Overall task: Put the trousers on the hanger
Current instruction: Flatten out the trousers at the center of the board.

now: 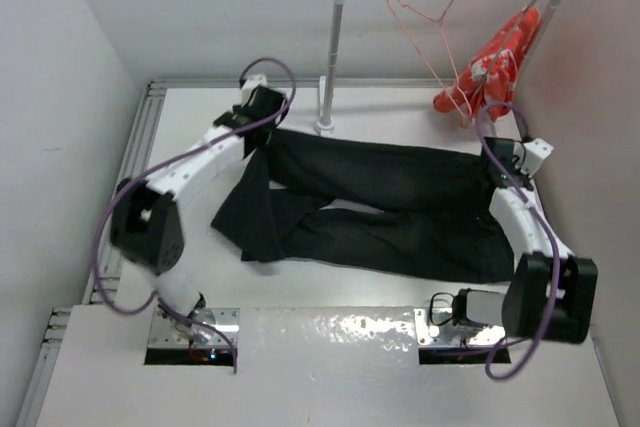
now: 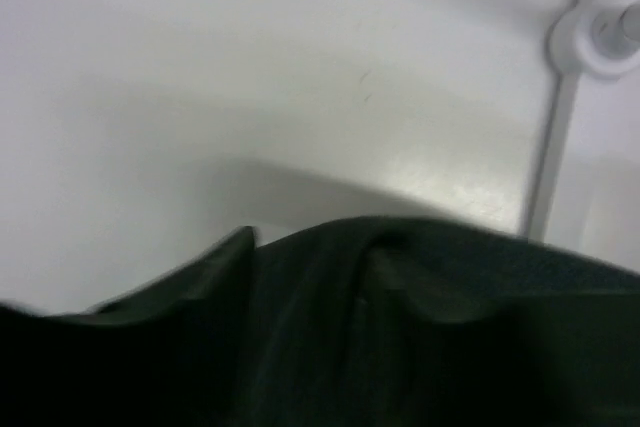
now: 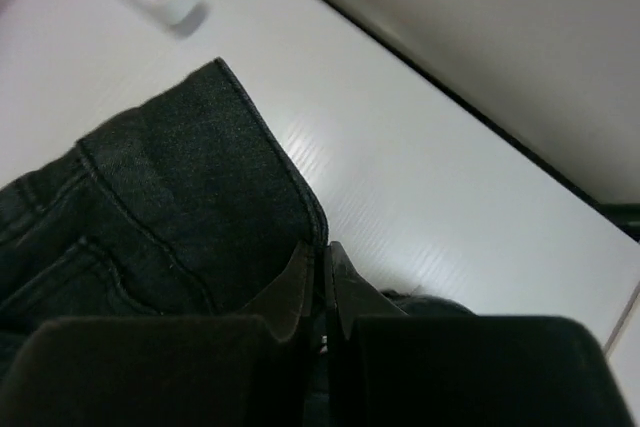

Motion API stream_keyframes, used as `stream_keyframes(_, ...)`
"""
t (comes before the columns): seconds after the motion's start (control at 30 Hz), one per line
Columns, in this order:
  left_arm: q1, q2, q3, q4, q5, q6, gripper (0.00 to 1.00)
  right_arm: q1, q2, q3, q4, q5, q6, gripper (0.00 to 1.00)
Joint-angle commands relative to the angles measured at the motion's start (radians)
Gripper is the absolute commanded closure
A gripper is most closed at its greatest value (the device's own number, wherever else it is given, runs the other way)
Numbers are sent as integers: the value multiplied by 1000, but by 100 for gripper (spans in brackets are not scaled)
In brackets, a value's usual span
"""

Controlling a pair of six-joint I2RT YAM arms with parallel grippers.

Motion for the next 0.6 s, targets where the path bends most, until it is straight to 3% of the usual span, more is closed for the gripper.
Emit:
stream_keyframes(0.0,0,184,279,24,-41,58,50,-92,93,99,131,-23,82,100)
stream_keyframes(0.03,4,223,317,0,-76,70,33,-92,119,150,100,-41,94,87)
stream_keyframes(0.07,6,264,373,-38,-81,77,27,-93,153,168,83,-79,102,79)
stream_keyframes(0.13,6,257,380,-46,-92,93,21,-93,144,134,124,-117,77,29)
stream_keyframes(0.17,7,204,336,-22,-78,98,20,-92,120,122,155,-163,60,13)
stream_keyframes(0.2,4,168,299,-3,-34,106,20,-90,107,119,158,-242,40,2)
stream_keyframes(0.27,-6,38,164,40,18,94,28,-86,46,96,172,-358,28,2)
stream_keyframes(0.3,-44,-49,111,57,23,90,45,-69,16,55,183,-436,28,8)
stream_keyframes(0.37,-123,-125,-25,46,-27,65,71,-43,-53,-1,236,-525,28,30)
stream_keyframes(0.4,-216,-154,-60,25,-46,48,90,-8,-113,-42,240,-569,37,72)
stream_keyframes(0.43,-254,-201,-125,-21,-63,26,94,16,-136,-59,238,-582,37,85)
stream_keyframes(0.5,-316,-269,-253,-28,-77,-52,93,84,-193,-102,233,-604,25,100)
stream_keyframes(0.57,-322,-297,-339,-6,-48,-97,81,135,-222,-137,246,-648,22,100)
